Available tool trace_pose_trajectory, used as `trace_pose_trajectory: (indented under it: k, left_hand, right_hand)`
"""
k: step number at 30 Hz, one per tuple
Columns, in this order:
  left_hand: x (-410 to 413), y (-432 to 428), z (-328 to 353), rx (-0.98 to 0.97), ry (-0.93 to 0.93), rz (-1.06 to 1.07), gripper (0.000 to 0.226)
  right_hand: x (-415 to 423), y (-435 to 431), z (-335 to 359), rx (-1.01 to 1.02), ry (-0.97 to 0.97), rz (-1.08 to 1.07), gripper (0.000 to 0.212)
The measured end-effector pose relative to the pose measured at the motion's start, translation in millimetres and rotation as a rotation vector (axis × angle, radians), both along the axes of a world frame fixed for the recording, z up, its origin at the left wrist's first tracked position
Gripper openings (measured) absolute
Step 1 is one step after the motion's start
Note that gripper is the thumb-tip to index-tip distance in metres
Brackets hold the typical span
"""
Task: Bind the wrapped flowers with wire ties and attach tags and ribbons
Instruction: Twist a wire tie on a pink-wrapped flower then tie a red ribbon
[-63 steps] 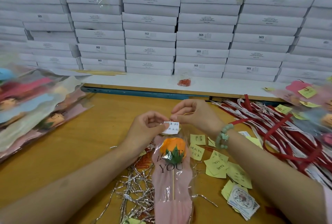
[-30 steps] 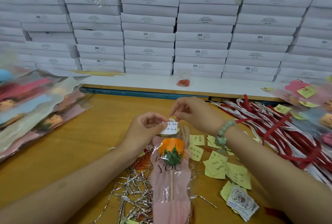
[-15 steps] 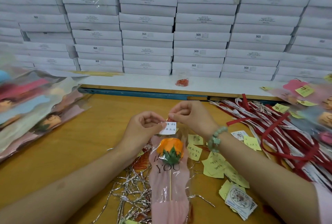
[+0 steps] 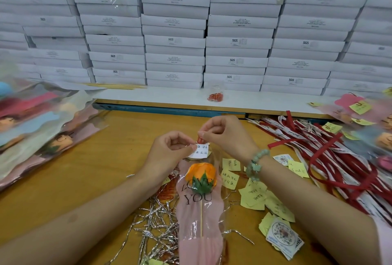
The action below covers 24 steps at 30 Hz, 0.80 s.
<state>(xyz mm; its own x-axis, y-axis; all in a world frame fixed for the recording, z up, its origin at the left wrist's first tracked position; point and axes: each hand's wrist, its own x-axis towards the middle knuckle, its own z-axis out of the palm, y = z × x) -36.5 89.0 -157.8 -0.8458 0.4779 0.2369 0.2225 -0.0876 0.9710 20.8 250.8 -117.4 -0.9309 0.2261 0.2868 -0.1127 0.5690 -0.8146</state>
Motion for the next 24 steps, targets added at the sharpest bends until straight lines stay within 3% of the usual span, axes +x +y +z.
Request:
trace_pose_trajectory:
  k: [9, 24]
  left_hand:
    - [-1.6, 0.1, 0.2, 0.028, -0.011, -0.004, 0.009]
    - [-2.2, 0.0, -1.2, 0.023, 0.001, -0.014, 0.009]
  right_hand:
    - [0.3, -0.6, -0.2, 0.125, -0.034, 0.025, 0.008]
    - [-0.4, 2.6, -0.7, -0.085, 0.066, 0.017, 0.005]
